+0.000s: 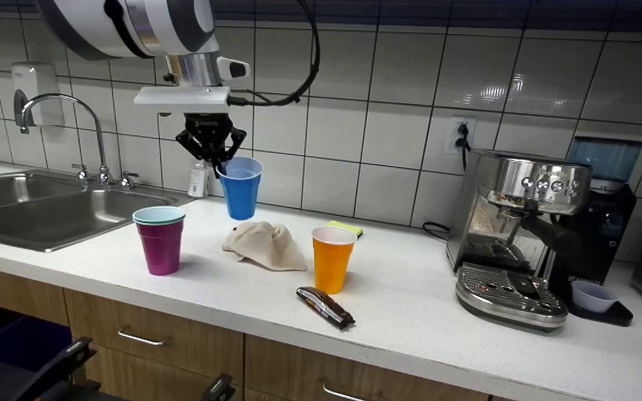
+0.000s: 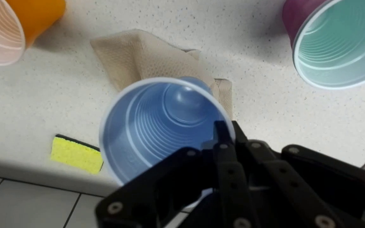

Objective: Stack up the cups on the counter

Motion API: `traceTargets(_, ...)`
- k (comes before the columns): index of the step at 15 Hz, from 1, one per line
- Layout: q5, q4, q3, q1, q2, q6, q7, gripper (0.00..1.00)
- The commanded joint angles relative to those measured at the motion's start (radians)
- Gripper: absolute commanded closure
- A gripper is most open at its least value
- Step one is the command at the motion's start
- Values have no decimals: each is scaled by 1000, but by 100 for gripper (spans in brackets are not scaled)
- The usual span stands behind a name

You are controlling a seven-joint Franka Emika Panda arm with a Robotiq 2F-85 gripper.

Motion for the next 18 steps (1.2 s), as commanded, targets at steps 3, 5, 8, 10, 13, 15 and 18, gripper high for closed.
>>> traceTargets(3, -82, 34, 70, -4, -60, -48, 147, 99)
traceTargets(5, -99, 44, 98, -3, -71, -62, 186, 99)
traceTargets(8, -82, 58, 132, 16, -91, -107, 209, 99)
traceTargets(10, -70, 72, 150, 33, -105, -152, 217, 99)
traceTargets(13, -56, 94, 174, 62, -121, -222, 233, 99)
traceTargets(15, -58, 106, 189, 75, -127, -261, 252, 99)
traceTargets(18, -65, 124, 210, 89, -124, -318, 285, 99)
